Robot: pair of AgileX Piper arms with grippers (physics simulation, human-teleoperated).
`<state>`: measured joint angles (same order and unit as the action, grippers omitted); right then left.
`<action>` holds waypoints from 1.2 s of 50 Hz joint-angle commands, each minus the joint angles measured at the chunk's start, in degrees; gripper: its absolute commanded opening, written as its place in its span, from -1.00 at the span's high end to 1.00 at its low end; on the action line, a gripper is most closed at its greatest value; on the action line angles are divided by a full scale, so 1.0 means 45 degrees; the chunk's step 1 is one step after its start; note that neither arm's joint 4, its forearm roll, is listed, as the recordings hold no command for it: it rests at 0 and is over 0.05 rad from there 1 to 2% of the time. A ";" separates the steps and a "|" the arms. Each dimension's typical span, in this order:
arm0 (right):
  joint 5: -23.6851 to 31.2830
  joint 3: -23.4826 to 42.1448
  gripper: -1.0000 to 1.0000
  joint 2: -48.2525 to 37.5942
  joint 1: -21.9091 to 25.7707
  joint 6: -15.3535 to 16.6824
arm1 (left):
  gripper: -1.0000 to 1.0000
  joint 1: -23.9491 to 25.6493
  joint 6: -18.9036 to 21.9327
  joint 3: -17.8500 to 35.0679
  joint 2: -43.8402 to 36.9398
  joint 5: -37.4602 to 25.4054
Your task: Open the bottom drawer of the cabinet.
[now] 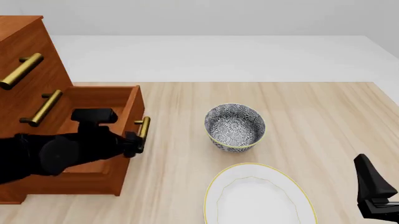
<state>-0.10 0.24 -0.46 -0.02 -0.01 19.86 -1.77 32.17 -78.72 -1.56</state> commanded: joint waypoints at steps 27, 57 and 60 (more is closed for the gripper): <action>0.0000 0.0000 -1.00 0.0004 -0.0001 -0.0001 | -1.00 0.0246 0.0549 0.2409 0.8368 -0.6450; 0.0001 0.0000 -1.00 0.0000 -0.0005 -0.0001 | -1.00 -0.1882 0.1878 0.5808 1.3800 -1.0964; 0.0000 0.0000 -1.00 0.0002 -0.0001 0.0002 | -1.00 -0.2286 0.2138 0.6552 1.4251 -1.1495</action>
<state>-0.10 0.24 -0.45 -0.02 0.00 13.15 5.20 54.89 -21.35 -46.59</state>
